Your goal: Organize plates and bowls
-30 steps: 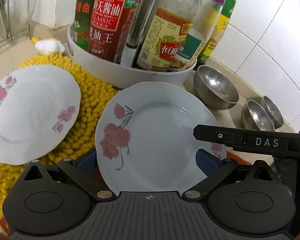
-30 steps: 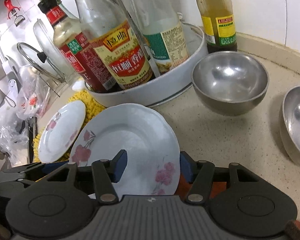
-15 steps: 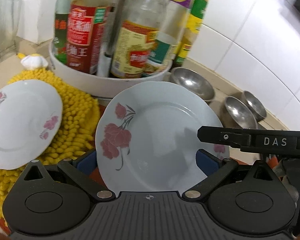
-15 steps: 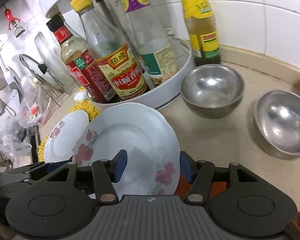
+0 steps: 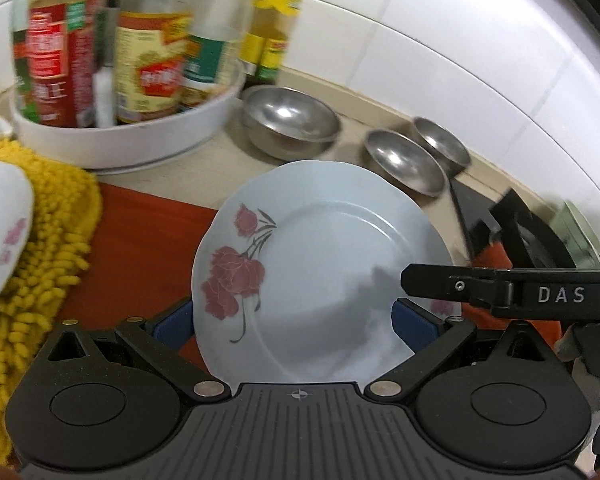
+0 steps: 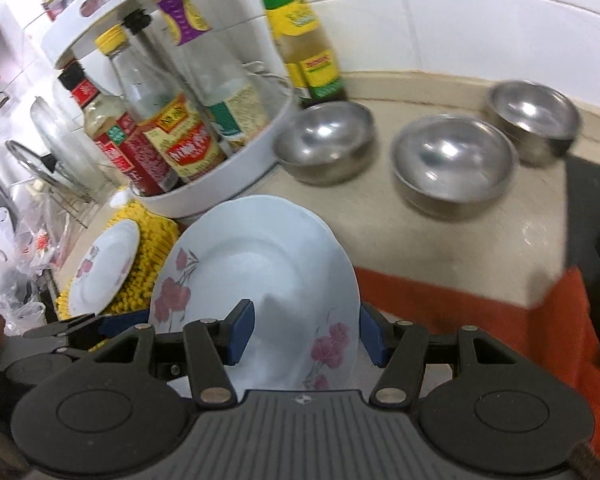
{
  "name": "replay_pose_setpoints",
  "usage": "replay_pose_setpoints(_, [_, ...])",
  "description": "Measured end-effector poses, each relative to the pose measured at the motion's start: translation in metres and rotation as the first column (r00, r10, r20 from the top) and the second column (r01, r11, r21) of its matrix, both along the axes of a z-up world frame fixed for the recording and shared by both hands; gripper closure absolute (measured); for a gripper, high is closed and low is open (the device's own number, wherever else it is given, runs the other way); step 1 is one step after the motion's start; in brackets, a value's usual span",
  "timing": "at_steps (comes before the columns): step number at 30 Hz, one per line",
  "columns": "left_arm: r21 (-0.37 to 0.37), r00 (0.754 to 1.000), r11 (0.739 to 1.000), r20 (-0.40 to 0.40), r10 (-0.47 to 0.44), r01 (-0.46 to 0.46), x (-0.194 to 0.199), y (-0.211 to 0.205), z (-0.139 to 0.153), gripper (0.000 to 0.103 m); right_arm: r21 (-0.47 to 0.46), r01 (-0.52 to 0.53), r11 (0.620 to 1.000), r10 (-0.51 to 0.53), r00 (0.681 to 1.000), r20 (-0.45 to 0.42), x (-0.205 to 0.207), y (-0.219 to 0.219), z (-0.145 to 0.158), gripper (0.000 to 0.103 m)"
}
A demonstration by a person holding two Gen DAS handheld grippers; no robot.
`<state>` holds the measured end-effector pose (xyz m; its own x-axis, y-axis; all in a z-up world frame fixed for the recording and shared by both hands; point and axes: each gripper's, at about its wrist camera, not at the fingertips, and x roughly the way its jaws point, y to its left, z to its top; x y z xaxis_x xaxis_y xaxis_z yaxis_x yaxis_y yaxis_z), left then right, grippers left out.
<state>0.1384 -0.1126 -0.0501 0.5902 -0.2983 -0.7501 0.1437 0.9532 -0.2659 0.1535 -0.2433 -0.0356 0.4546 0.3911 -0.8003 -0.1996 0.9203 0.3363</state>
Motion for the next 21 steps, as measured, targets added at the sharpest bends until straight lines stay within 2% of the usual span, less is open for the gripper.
replay_pose_setpoints(8, [0.012, 0.994, 0.996, -0.052, -0.091, 0.092, -0.006, -0.028, -0.017, 0.001, -0.009, 0.095, 0.995, -0.096, 0.993, -0.063, -0.026, -0.029, -0.016, 0.05])
replay_pose_setpoints(17, [0.013, 0.983, 0.989, -0.105, -0.148, 0.151, -0.013, -0.041, -0.027, 0.005, -0.052, 0.111, 0.993, -0.115, 0.989, -0.095, -0.045, -0.043, -0.021, 0.05])
replay_pose_setpoints(21, [-0.001, 0.988, 0.99, -0.069, -0.139, 0.139, -0.017, -0.038, -0.022, 0.006, -0.07, 0.1, 0.993, -0.106, 0.989, -0.098, -0.049, -0.048, -0.022, 0.05])
